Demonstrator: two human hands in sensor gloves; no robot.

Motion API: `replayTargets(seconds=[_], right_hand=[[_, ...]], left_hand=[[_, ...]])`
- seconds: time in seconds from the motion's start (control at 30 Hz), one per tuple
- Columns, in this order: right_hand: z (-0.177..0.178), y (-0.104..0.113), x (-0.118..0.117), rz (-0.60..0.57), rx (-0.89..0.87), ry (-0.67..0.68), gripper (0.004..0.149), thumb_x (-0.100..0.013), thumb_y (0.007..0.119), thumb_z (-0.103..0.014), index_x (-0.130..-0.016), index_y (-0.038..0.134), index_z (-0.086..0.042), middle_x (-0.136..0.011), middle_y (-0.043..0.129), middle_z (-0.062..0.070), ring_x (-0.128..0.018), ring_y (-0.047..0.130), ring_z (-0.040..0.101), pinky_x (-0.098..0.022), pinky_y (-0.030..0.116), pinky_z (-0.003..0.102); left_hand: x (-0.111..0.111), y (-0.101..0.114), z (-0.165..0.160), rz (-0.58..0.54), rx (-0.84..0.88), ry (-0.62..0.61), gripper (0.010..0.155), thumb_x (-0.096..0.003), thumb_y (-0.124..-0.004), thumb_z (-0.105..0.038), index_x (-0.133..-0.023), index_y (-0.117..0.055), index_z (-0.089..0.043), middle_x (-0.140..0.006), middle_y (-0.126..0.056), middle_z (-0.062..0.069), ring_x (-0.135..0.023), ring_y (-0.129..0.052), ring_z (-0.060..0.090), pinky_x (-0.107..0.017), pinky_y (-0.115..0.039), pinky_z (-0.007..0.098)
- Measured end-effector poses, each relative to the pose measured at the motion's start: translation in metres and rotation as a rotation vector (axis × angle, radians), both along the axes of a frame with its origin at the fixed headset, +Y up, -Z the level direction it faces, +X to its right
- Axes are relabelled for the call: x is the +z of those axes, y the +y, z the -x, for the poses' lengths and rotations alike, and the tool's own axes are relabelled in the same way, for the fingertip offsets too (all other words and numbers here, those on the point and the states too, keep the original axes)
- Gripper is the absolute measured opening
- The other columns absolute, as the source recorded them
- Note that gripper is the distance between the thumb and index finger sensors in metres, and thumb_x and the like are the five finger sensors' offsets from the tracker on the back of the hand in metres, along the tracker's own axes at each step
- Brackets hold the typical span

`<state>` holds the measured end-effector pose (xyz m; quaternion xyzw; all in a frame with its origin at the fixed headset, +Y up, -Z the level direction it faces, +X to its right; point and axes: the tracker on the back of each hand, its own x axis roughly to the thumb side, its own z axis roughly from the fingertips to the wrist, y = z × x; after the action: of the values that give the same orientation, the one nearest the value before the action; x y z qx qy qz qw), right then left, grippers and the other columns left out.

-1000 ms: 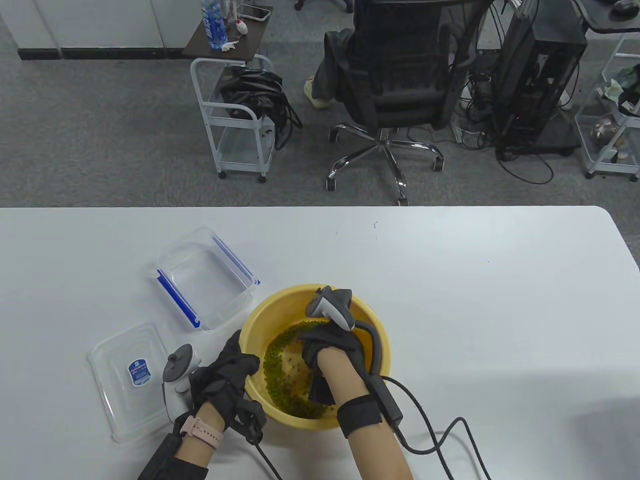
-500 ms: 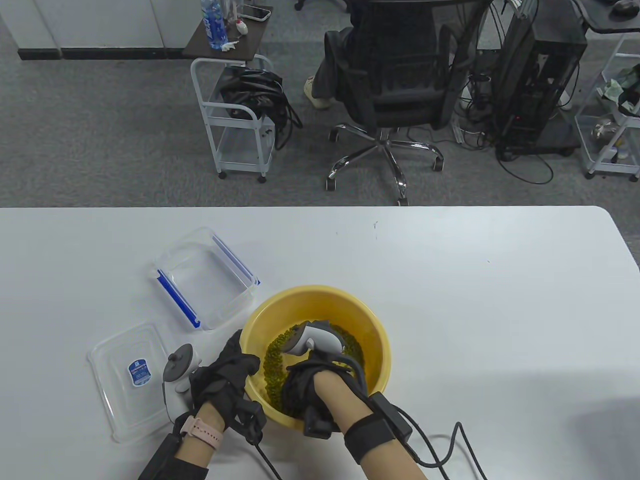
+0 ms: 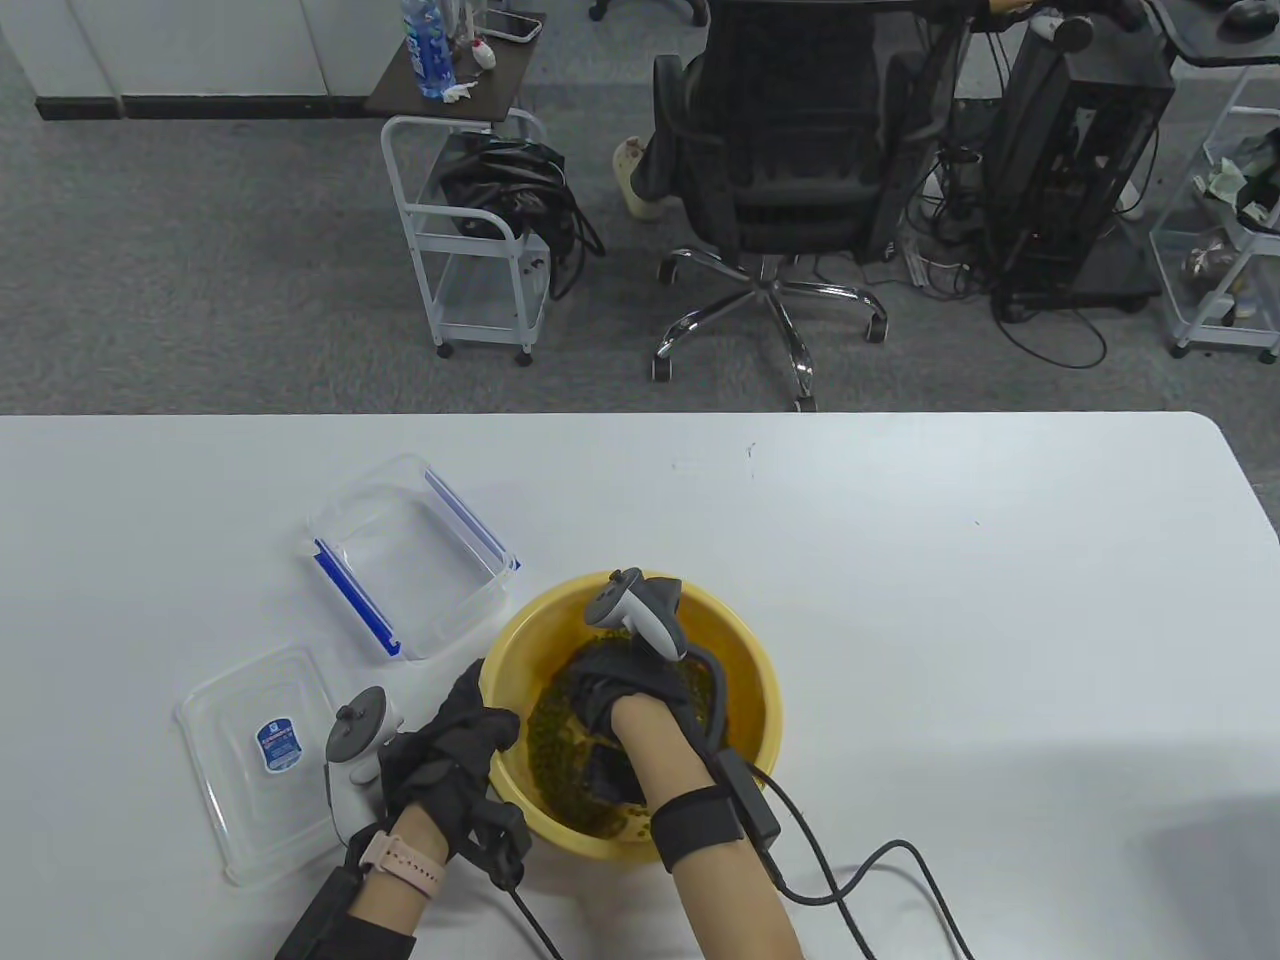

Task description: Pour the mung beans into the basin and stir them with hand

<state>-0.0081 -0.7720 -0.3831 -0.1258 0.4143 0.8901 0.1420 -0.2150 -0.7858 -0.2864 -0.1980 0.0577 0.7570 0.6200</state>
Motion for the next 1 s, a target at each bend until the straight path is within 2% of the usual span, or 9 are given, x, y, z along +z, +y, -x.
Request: replayTargets(seconds=[0.1, 0.2, 0.43, 0.57, 0.6, 0.7, 0.8, 0.9, 1.0], right_hand=[[-0.017, 0.003, 0.005, -0.006, 0.017, -0.048, 0.053, -0.039, 0.062, -0.047, -0.087, 0.042, -0.037, -0.096, 0.025, -0.008, -0.088, 0.033, 0.028, -0.068, 0.041, 0.04], [-0.029, 0.004, 0.011, 0.068, 0.016, -0.112, 0.053, -0.039, 0.063, -0.045, -0.087, 0.045, -0.03, -0.094, 0.029, 0.001, -0.087, 0.037, 0.033, -0.067, 0.042, 0.044], [-0.033, 0.004, 0.039, 0.215, 0.07, 0.041, 0.055, -0.04, 0.063, -0.045, -0.087, 0.045, -0.022, -0.091, 0.037, 0.011, -0.083, 0.046, 0.038, -0.062, 0.05, 0.047], [-0.023, 0.003, 0.051, 0.276, 0.047, 0.11, 0.055, -0.039, 0.063, -0.044, -0.086, 0.047, -0.02, -0.089, 0.037, 0.013, -0.081, 0.047, 0.04, -0.061, 0.05, 0.049], [-0.015, 0.001, 0.058, 0.331, 0.006, 0.146, 0.054, -0.039, 0.064, -0.044, -0.085, 0.05, -0.019, -0.088, 0.038, 0.014, -0.081, 0.047, 0.041, -0.061, 0.05, 0.05], [0.005, -0.005, 0.072, 0.417, -0.085, 0.24, 0.053, -0.039, 0.064, -0.045, -0.083, 0.056, -0.017, -0.086, 0.044, 0.014, -0.079, 0.048, 0.042, -0.059, 0.048, 0.051], [0.025, -0.006, 0.074, 0.429, -0.175, 0.281, 0.052, -0.039, 0.063, -0.044, -0.084, 0.054, -0.02, -0.086, 0.045, 0.014, -0.078, 0.052, 0.041, -0.058, 0.052, 0.05], [0.035, -0.007, 0.064, 0.461, -0.344, 0.214, 0.053, -0.041, 0.061, -0.045, -0.088, 0.045, -0.026, -0.091, 0.036, 0.008, -0.08, 0.047, 0.035, -0.062, 0.05, 0.045], [0.037, -0.007, 0.05, 0.437, -0.384, 0.079, 0.053, -0.041, 0.06, -0.048, -0.088, 0.036, -0.04, -0.097, 0.019, -0.012, -0.09, 0.032, 0.019, -0.073, 0.039, 0.032]], left_hand=[[0.0, 0.0, 0.0, 0.0, 0.007, 0.003, 0.073, -0.0463, -0.066, -0.004, -0.107, -0.026, -0.006, -0.109, -0.026, 0.026, -0.099, -0.03, 0.054, -0.066, -0.039, 0.063], [0.0, 0.0, 0.0, 0.001, 0.006, 0.0, 0.073, -0.0462, -0.066, -0.004, -0.107, -0.026, -0.006, -0.109, -0.026, 0.026, -0.099, -0.03, 0.053, -0.066, -0.039, 0.063], [0.0, 0.0, 0.0, 0.002, 0.003, 0.003, 0.073, -0.046, -0.066, -0.004, -0.107, -0.026, -0.006, -0.109, -0.026, 0.026, -0.099, -0.031, 0.053, -0.066, -0.039, 0.063], [0.0, 0.0, 0.0, 0.003, 0.003, 0.002, 0.074, -0.046, -0.066, -0.004, -0.108, -0.026, -0.006, -0.109, -0.026, 0.026, -0.099, -0.031, 0.054, -0.066, -0.039, 0.063], [0.0, 0.0, 0.0, 0.002, 0.002, 0.003, 0.074, -0.0459, -0.066, -0.004, -0.108, -0.026, -0.006, -0.109, -0.026, 0.026, -0.099, -0.031, 0.053, -0.066, -0.039, 0.063], [0.0, 0.0, 0.0, 0.002, 0.002, 0.002, 0.074, -0.046, -0.066, -0.004, -0.108, -0.026, -0.006, -0.109, -0.026, 0.026, -0.099, -0.031, 0.054, -0.066, -0.039, 0.063], [0.0, -0.001, 0.0, 0.0, 0.001, 0.002, 0.074, -0.046, -0.066, -0.004, -0.108, -0.026, -0.006, -0.109, -0.026, 0.026, -0.099, -0.031, 0.053, -0.066, -0.039, 0.063], [0.0, -0.001, 0.0, -0.001, -0.002, -0.001, 0.074, -0.0461, -0.066, -0.004, -0.108, -0.026, -0.006, -0.109, -0.026, 0.027, -0.099, -0.031, 0.054, -0.066, -0.04, 0.063], [0.0, -0.001, 0.0, -0.001, 0.001, -0.004, 0.073, -0.0462, -0.066, -0.004, -0.108, -0.026, -0.006, -0.109, -0.026, 0.026, -0.099, -0.031, 0.053, -0.066, -0.039, 0.063]])
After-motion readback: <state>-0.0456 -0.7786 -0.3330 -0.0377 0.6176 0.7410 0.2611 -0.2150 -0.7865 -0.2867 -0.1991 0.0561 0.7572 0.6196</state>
